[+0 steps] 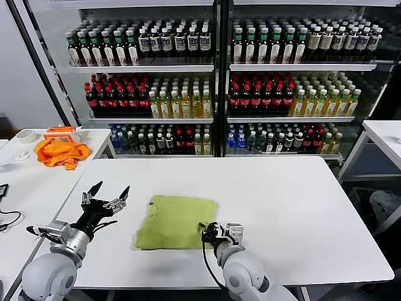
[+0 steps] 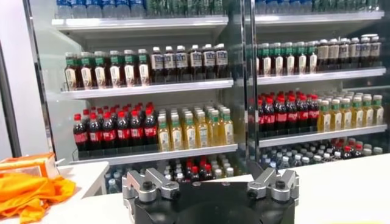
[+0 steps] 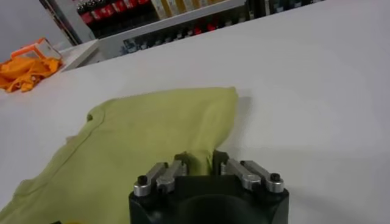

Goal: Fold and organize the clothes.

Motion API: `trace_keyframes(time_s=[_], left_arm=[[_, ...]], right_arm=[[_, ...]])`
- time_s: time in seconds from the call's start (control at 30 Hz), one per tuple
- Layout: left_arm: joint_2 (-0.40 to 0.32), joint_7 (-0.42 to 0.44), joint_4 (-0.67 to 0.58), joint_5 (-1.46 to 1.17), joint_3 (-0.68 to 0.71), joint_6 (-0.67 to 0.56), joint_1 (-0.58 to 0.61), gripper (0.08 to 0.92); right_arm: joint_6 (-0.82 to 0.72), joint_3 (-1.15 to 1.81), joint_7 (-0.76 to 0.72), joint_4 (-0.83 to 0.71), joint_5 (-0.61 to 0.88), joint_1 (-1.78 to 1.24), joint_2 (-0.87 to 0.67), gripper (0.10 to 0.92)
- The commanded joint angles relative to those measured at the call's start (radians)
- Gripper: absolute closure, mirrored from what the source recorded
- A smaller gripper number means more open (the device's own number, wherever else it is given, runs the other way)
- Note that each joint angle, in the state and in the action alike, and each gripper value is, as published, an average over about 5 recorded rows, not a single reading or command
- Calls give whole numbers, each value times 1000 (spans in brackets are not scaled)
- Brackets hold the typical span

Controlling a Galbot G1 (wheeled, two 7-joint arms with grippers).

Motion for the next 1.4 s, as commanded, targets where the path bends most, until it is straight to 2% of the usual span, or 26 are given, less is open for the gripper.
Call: trace_keyframes(time_s=[0.03,0.23,0.33,0.77,1.17,1.4], left_arm=[[-1,-2,-2,0,-3,4,4,177],[0,-1,-8,-3,-1,10,5,177],[3,-2,-4,-3,-1,10,0,177],[2,-10,17,-23,14,11,-21,177],[-7,-3,36,-15,45,5,-30,177],[-16,4,57,1,67,-2,-52,177]], right_arm=[[12,0,-9,-7,-54,-8,8,716],[48,28,-45,31,-92,-11,9,883],[40,55,-49,64,-97,2,-5,917],[-4,200,-128,153,-99,8,-132,917],[-4,352,-277,119,-156,-107,-244,917],[-3,356,-344,89,-219,-128,-237,917]])
